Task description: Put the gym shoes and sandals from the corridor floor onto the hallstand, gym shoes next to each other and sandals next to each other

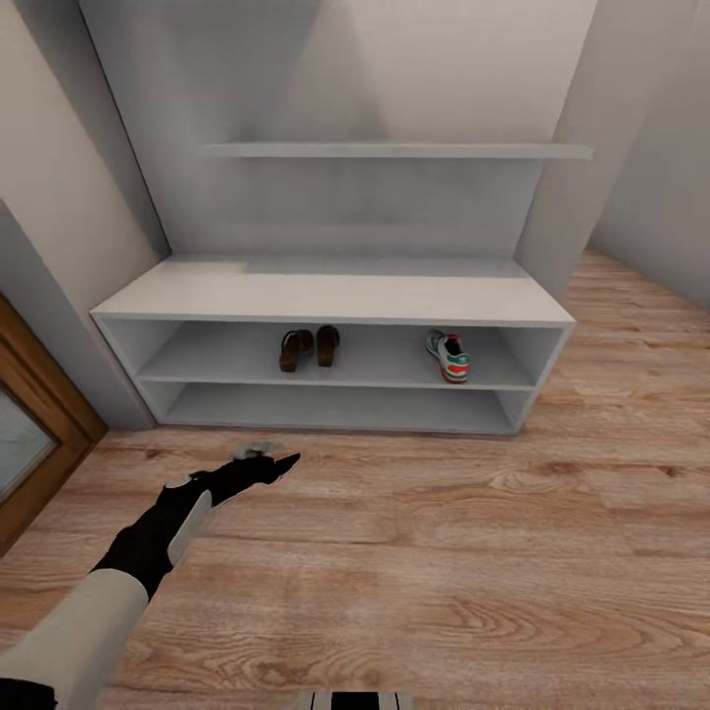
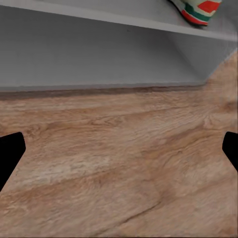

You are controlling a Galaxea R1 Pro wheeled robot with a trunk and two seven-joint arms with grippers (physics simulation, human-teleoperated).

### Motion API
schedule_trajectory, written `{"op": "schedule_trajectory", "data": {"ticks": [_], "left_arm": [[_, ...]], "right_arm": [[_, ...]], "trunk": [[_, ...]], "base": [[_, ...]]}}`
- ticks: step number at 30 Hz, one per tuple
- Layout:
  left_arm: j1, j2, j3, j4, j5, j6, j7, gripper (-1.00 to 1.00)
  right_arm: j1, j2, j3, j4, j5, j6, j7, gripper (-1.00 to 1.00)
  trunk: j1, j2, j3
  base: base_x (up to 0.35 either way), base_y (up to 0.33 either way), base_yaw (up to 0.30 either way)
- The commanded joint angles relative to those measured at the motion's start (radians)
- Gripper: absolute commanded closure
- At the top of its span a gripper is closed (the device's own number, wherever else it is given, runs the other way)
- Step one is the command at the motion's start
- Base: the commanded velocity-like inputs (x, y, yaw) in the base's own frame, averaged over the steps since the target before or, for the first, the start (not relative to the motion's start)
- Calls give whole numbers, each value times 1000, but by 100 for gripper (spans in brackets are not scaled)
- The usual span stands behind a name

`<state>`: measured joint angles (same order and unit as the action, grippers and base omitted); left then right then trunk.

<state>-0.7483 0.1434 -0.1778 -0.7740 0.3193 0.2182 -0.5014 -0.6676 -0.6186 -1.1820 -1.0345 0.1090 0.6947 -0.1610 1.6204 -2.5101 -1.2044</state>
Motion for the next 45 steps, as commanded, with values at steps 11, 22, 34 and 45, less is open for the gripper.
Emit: {"op": "schedule_trajectory", "data": {"ticks": [11,22,34,45], "left_arm": [[0,170,122,55,147,-64,-495,-100],[0,171,127,55,142,-62,-506,-100],[0,171,127,55,142,-62,-508,-100],[0,167,123,53,142,-62,-509,-100]], "right_arm": [[-1,27,8,18,11,5,7,100],[-1,377,217,26,12,4,10,100],[-1,634,864,142,0,18,4,100],[-53,715,989,189,2,158,2,100]], "trunk": [[0,0,-1],[0,0,-1],[0,0,-1],[0,0,-1]], "base": [[-1,0,0],[0,0,0],[0,0,0],[0,0,0]]}}
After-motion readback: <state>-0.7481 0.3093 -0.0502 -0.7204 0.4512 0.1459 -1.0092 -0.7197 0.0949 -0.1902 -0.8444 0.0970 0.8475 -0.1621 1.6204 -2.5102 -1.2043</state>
